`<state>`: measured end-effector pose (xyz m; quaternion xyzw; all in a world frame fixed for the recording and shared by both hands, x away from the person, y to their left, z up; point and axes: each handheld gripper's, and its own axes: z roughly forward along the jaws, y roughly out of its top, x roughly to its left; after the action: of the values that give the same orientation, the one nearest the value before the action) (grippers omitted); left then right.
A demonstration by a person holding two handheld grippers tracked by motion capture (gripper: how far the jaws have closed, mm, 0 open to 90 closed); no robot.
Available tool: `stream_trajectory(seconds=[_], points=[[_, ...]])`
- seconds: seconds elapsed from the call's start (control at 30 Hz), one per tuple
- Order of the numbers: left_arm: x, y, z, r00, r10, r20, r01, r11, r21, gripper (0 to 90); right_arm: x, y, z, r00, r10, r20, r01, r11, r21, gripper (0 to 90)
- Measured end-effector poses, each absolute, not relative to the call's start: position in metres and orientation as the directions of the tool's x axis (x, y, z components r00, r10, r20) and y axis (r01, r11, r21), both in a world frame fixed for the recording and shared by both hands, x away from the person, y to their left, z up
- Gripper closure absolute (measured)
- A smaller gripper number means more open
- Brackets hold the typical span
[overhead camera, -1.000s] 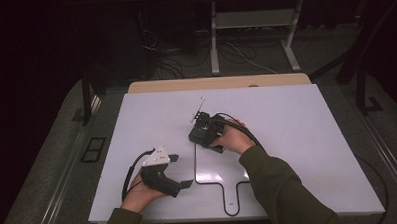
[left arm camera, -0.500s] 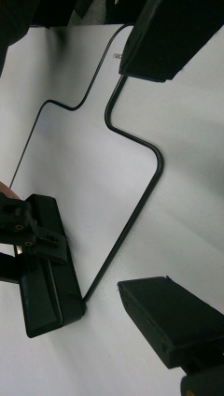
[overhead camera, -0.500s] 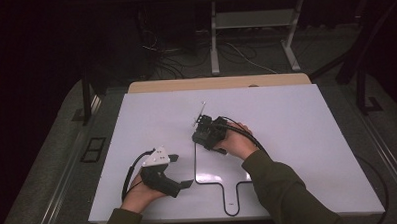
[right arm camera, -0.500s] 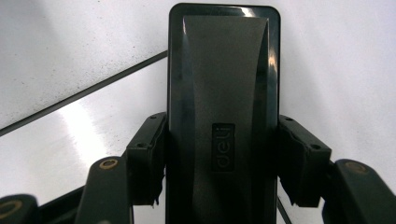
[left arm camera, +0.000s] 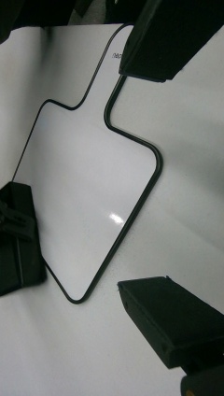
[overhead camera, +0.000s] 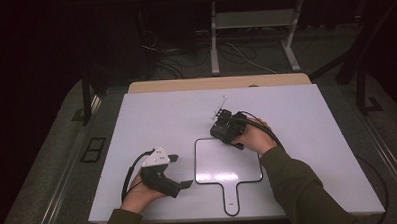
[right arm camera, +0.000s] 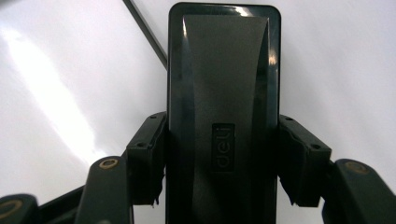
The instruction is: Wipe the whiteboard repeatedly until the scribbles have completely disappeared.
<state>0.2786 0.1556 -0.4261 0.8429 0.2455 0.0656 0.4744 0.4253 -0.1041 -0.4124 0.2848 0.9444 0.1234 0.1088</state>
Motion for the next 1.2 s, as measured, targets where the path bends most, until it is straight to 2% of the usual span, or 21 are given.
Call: stream_trajectory(seconds=[0.37, 0.57, 0.77, 1.1, 1.2], points=[[0.278, 0.155, -0.426, 0.870, 0.477, -0.125, 0.355, -0.430, 0.830, 0.0, 0.418, -0.146, -0.413, -0.778, 0.602, -0.178, 0.547, 0.789, 0.278, 39.0], [0.279, 0.154, -0.427, 0.871, 0.476, -0.124, 0.354, -0.431, 0.830, 0.0, 0.412, -0.149, -0.413, -0.782, 0.593, -0.193, 0.534, 0.796, 0.283, 38.9], [0.279, 0.154, -0.427, 0.869, 0.477, -0.129, 0.358, -0.427, 0.830, 0.0, 0.400, -0.144, -0.414, -0.817, 0.562, -0.132, 0.506, 0.807, 0.305, 39.0], [0.279, 0.156, -0.427, 0.867, 0.479, -0.135, 0.361, -0.417, 0.834, 0.0, 0.407, -0.156, -0.411, -0.799, 0.601, 0.006, 0.563, 0.745, 0.357, 39.1], [0.279, 0.156, -0.427, 0.868, 0.479, -0.132, 0.358, -0.419, 0.835, 0.0, 0.410, -0.159, -0.411, -0.803, 0.595, 0.019, 0.559, 0.743, 0.369, 39.1]])
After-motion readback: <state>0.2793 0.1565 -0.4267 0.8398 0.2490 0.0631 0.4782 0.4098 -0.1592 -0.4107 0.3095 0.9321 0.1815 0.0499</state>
